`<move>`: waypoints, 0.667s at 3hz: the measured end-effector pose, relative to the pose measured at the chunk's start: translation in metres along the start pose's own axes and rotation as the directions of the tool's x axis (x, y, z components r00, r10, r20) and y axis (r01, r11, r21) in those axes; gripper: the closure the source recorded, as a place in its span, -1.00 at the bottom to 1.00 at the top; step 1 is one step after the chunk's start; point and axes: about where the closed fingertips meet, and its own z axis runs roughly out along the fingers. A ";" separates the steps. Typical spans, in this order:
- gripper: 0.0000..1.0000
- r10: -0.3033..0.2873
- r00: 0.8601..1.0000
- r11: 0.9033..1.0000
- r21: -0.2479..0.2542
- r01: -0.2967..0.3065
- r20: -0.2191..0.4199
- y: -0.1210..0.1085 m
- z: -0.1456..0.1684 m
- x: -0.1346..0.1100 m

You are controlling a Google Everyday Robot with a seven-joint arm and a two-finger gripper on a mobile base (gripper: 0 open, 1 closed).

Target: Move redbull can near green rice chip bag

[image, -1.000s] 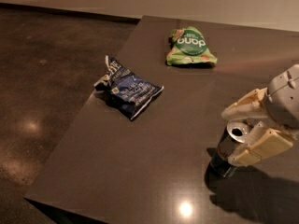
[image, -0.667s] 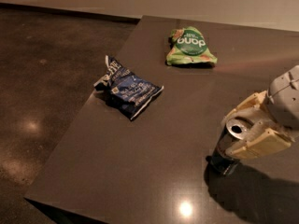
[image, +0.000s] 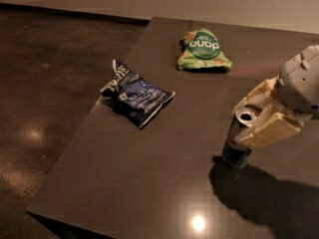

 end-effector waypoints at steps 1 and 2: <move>1.00 0.061 0.998 0.997 0.036 -0.061 0.006 -0.036 -0.003 -0.013; 1.00 0.148 0.989 0.985 0.087 -0.149 0.025 -0.082 -0.006 -0.013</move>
Offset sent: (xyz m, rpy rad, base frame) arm 0.1397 -0.0259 0.0190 0.0462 0.0051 -0.3106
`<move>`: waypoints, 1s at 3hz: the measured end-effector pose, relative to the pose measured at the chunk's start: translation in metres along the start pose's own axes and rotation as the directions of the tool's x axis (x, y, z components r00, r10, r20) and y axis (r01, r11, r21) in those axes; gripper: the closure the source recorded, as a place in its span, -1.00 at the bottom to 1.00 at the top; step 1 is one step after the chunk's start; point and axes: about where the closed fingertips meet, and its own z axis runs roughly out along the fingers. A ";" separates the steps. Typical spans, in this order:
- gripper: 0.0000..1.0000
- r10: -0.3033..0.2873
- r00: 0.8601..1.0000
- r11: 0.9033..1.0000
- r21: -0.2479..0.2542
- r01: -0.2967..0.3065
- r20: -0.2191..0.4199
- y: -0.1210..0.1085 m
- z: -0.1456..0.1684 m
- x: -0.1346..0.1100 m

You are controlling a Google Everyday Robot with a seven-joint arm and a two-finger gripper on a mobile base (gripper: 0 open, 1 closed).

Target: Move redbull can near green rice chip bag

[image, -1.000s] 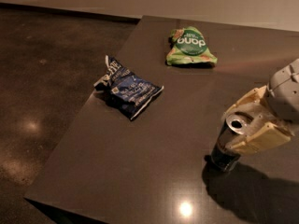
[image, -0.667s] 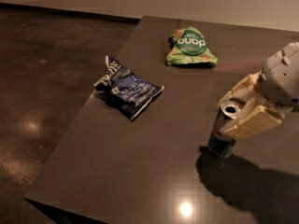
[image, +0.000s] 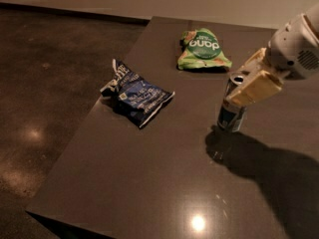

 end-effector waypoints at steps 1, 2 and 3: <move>1.00 0.078 0.997 0.995 0.053 -0.079 0.018 -0.045 0.000 0.005; 1.00 0.127 0.991 0.987 0.094 -0.129 0.031 -0.086 -0.002 0.008; 1.00 0.146 0.989 0.981 0.121 -0.149 0.032 -0.117 -0.005 0.003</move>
Offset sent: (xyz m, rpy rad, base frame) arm 0.1233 -0.0593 0.0022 0.0322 -0.0314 -0.2396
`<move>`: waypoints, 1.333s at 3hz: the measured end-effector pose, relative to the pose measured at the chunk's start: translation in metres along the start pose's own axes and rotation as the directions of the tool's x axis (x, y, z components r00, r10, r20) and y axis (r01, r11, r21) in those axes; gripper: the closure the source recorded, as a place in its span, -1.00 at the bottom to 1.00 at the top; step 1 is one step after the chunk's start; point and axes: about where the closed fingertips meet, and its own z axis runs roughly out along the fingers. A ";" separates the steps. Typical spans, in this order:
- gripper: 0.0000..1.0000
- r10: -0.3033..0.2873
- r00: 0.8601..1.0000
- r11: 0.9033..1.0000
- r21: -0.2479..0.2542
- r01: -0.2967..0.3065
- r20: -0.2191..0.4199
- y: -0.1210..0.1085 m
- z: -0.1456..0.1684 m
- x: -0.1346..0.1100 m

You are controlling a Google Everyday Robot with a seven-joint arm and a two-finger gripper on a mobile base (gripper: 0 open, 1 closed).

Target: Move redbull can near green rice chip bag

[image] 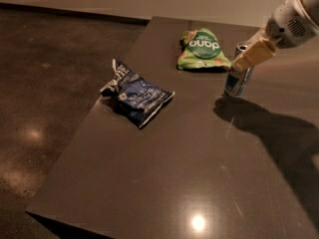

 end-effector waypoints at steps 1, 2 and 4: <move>1.00 0.009 1.000 1.000 0.015 -0.009 -0.003 -0.022 -0.001 -0.009; 1.00 0.038 0.999 0.999 0.036 -0.038 0.002 -0.040 0.002 -0.014; 1.00 0.153 0.988 0.985 0.073 -0.154 0.031 -0.060 0.015 -0.021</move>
Offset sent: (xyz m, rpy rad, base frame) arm 0.0636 -0.0181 0.0132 0.0083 -0.0135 -0.1120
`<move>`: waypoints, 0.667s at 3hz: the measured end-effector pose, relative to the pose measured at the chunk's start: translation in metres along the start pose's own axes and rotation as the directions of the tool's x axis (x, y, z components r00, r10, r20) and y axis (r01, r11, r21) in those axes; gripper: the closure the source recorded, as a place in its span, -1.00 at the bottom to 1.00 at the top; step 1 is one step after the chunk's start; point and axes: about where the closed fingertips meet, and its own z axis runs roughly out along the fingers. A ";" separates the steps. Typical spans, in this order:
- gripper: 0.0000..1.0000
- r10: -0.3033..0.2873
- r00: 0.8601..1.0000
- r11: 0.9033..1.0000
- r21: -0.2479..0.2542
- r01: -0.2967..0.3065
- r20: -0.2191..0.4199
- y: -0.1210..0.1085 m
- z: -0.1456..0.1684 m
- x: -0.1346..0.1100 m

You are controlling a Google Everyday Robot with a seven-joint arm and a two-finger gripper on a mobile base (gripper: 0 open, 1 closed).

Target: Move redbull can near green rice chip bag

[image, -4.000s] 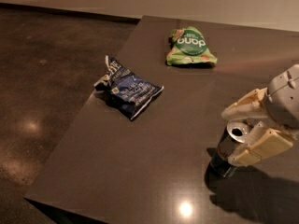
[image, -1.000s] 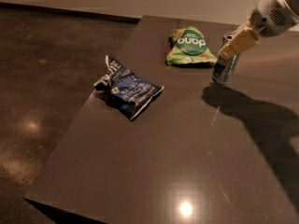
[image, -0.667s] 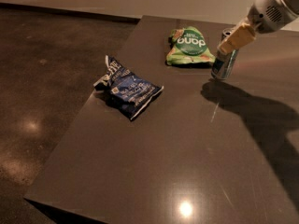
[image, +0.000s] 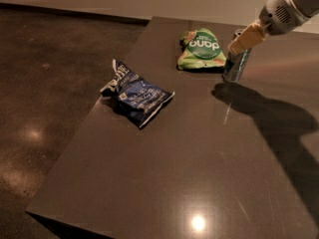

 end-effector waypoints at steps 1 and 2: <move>1.00 0.051 0.999 0.998 0.020 -0.051 0.018 -0.003 0.008 -0.003; 1.00 0.068 0.997 0.997 0.034 -0.069 0.026 -0.003 0.020 -0.006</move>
Offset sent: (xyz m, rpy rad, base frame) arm 0.0177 0.0175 -0.0202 0.0310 -0.0212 -0.1083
